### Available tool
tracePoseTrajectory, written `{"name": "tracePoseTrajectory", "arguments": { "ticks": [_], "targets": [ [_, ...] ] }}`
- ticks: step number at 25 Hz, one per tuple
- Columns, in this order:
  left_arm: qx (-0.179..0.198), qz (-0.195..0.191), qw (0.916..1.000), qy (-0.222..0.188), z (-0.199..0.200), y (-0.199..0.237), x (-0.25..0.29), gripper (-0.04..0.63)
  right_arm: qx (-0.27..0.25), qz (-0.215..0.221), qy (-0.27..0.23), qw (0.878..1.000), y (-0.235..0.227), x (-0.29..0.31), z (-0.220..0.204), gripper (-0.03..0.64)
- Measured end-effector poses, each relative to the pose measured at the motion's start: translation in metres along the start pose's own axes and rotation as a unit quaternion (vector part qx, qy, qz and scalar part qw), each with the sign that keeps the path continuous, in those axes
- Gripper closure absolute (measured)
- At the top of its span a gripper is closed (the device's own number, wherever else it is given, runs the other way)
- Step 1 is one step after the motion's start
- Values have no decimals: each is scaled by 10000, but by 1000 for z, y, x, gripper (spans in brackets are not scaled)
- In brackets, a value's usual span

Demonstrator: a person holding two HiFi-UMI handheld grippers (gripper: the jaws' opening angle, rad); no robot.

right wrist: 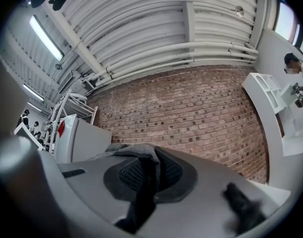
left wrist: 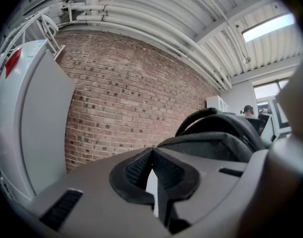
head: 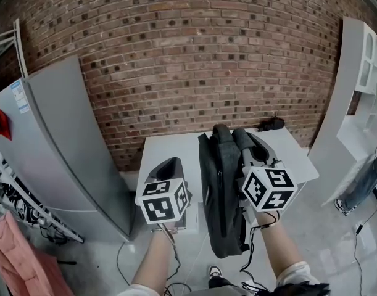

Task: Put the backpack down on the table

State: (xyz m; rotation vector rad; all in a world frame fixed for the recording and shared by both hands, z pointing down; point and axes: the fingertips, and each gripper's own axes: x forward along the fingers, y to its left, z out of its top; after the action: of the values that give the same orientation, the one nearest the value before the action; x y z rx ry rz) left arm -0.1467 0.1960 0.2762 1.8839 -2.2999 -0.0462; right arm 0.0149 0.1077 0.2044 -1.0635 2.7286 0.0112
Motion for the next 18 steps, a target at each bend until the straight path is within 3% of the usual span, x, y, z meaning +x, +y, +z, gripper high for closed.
{"name": "tracePoseTrajectory", "arguments": {
  "ticks": [18],
  "targets": [
    [-127, 534, 9984, -167, 30, 38, 145, 584, -97, 394, -69, 9992, -70, 151, -2, 573]
  ]
}}
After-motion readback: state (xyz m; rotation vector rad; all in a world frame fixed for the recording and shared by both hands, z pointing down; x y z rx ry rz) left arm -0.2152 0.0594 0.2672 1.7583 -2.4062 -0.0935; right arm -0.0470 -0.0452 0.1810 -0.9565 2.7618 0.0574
